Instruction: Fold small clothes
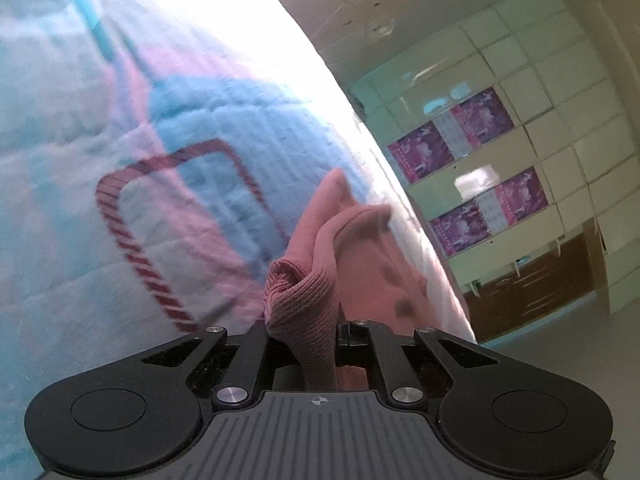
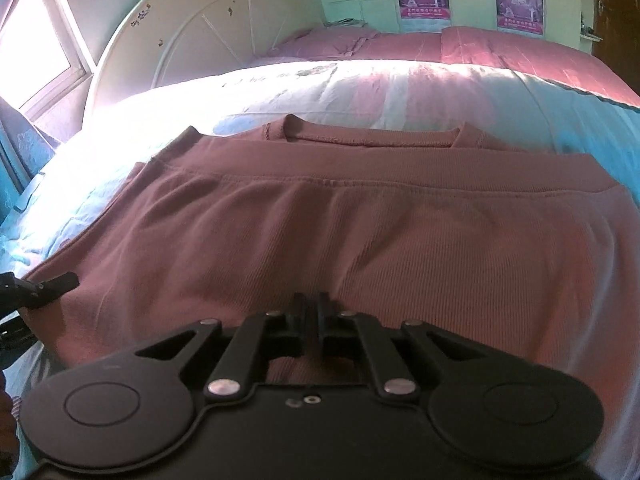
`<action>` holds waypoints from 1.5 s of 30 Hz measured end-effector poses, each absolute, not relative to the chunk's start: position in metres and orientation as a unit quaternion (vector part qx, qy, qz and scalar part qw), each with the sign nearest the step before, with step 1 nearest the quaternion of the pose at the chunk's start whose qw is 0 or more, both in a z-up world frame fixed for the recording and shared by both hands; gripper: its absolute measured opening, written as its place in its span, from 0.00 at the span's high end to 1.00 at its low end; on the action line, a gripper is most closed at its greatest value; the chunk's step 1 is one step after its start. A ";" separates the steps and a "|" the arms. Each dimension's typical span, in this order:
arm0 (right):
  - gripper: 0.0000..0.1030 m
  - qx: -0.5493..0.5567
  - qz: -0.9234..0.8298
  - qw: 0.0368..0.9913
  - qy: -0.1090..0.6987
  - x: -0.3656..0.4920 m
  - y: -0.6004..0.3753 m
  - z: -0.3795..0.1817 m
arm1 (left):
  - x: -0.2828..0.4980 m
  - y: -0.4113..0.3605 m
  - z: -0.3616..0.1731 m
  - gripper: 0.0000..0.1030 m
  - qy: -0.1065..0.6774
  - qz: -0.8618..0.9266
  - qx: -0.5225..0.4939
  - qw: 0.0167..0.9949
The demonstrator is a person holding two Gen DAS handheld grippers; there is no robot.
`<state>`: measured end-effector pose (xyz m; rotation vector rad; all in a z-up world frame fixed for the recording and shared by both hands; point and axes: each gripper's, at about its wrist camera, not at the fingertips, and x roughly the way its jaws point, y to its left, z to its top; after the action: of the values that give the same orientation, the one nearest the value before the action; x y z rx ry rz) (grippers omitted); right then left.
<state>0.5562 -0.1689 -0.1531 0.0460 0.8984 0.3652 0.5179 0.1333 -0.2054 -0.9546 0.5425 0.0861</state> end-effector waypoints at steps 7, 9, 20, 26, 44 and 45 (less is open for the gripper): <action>0.97 0.035 0.174 0.883 0.434 0.561 -0.171 -0.155 | 0.531 0.100 -0.149 0.93 0.236 -0.015 -0.379 0.894; 0.89 0.075 0.166 0.889 0.420 0.557 -0.187 -0.146 | 0.539 0.077 -0.128 0.93 0.235 -0.045 -0.346 0.907; 0.88 0.235 0.016 0.916 0.325 0.513 -0.384 -0.106 | 0.578 -0.123 -0.061 0.93 0.287 -0.223 -0.207 0.908; 0.47 0.281 0.001 0.897 0.342 0.491 -0.443 -0.116 | 0.586 -0.236 -0.097 0.81 0.426 -0.283 -0.118 0.851; 0.59 0.222 0.115 0.868 0.430 0.543 -0.384 -0.145 | 0.622 -0.085 -0.101 0.70 0.405 -0.137 -0.123 0.895; 0.59 0.215 0.117 0.868 0.432 0.543 -0.381 -0.145 | 0.626 -0.089 -0.105 0.70 0.404 -0.137 -0.124 0.896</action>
<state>0.5434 -0.3809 -0.1454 0.4495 0.9034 0.2454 0.6256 -0.0887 -0.1050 -0.2570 0.8377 -0.2829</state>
